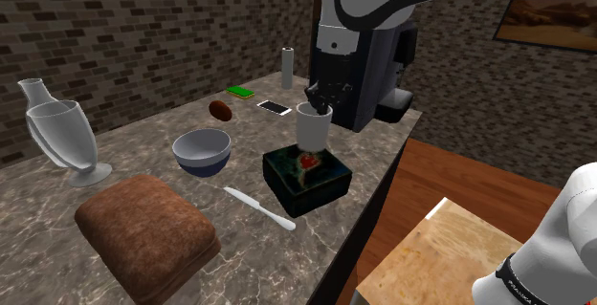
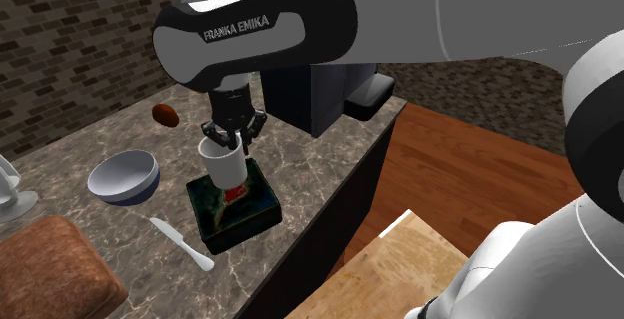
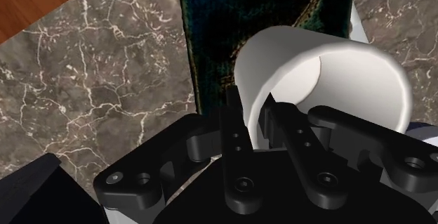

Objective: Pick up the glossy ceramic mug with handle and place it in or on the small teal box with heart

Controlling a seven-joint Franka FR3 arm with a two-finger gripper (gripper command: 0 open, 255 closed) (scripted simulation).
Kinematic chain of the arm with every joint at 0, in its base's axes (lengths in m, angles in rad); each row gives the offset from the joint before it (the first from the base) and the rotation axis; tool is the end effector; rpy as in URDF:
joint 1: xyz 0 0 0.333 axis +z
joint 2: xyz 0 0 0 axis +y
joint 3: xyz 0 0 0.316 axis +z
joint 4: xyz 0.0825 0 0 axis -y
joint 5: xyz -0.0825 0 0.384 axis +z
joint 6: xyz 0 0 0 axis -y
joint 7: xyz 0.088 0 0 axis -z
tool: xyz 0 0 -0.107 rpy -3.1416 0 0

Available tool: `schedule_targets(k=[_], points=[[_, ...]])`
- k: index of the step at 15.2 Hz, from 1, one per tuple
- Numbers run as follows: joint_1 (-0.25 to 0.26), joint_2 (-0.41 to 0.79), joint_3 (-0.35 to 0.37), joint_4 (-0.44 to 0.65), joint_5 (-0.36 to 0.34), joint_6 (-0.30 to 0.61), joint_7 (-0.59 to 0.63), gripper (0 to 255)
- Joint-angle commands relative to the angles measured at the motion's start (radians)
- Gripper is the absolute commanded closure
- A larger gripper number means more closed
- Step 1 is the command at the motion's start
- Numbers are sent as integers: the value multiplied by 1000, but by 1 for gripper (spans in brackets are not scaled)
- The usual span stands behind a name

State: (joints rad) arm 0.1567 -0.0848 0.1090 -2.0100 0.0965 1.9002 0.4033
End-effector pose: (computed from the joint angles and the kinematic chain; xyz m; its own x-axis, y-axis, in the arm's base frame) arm 0.5089 0.1471 0.4898 0.9842 -0.1676 -0.0563 -0.1711 -0.9832 -0.0642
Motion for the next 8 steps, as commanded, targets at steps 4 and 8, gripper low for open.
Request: schedule_targets(k=[4, 8], points=[[0, 17, 0, -55, 1, 72, -6, 255], [1, 26, 1, -79, 1, 105, -8, 255]])
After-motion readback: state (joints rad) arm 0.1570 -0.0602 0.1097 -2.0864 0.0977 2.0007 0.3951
